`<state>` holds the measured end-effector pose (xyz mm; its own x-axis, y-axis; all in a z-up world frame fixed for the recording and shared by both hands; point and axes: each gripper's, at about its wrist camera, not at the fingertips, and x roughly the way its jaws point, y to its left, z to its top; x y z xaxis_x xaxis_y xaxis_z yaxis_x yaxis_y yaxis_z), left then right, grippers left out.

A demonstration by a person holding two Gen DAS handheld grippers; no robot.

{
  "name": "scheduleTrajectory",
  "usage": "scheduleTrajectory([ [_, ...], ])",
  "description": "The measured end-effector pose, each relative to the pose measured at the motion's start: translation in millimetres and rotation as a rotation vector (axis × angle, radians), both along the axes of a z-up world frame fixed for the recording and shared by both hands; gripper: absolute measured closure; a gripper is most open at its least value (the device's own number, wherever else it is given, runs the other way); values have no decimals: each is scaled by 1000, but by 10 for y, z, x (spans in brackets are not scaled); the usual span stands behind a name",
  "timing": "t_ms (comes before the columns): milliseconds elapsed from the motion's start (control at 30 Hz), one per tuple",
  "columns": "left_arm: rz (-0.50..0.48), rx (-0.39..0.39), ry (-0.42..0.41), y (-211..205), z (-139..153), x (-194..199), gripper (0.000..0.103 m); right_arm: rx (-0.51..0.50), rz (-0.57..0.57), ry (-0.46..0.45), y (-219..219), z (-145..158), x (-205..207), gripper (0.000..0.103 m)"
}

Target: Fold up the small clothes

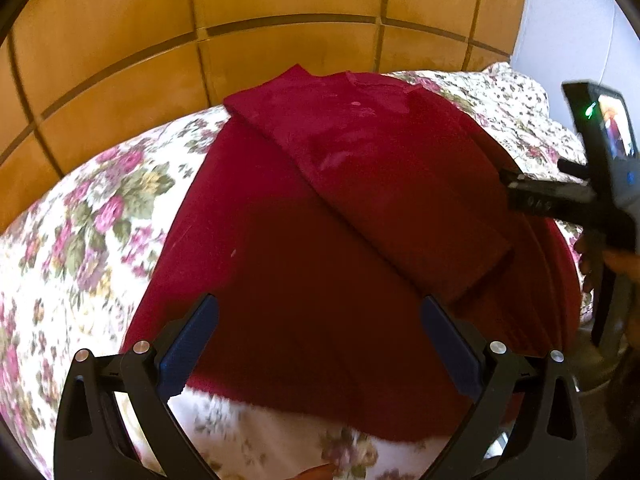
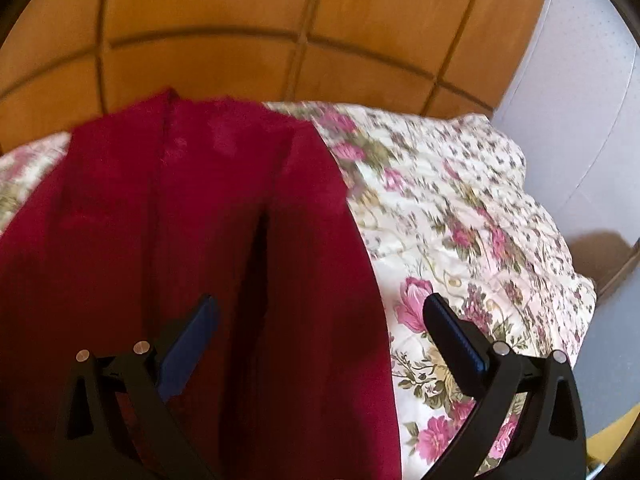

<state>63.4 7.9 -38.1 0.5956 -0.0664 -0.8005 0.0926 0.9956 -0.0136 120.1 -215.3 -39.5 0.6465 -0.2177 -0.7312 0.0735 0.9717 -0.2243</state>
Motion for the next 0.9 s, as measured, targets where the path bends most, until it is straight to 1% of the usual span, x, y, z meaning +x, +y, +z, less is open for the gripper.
scheduleTrajectory([
  [33,-12,12,1,-49,-6,61,3,14,-11,10,-35,-44,19,2],
  [100,-45,32,-8,-168,-18,197,3,81,-34,52,-138,-132,99,2],
  [200,-86,39,-9,-312,-57,377,3,83,-35,26,-173,-136,145,2],
  [300,-115,39,-1,-453,-122,582,3,104,-38,34,-179,-191,178,2],
  [367,-131,30,27,-529,-200,724,3,112,-47,48,-182,-225,191,2],
  [433,-135,18,42,-552,-266,813,3,129,-58,62,-188,-230,198,2],
  [500,-121,24,59,-549,-351,889,3,158,-67,75,-209,-240,198,2],
  [533,-117,25,66,-549,-378,892,3,178,-74,83,-238,-252,209,2],
  [600,-111,-3,78,-500,-452,896,3,234,-96,105,-310,-295,222,2],
  [667,-99,-40,48,-436,-497,848,3,289,-115,121,-360,-334,228,2],
  [733,-103,-28,11,-441,-533,779,3,323,-125,128,-402,-354,232,2],
  [800,-115,6,-22,-484,-569,680,3,314,-123,128,-389,-351,232,2],
  [900,-124,32,-22,-509,-506,626,3,272,-116,118,-331,-335,224,2],
])
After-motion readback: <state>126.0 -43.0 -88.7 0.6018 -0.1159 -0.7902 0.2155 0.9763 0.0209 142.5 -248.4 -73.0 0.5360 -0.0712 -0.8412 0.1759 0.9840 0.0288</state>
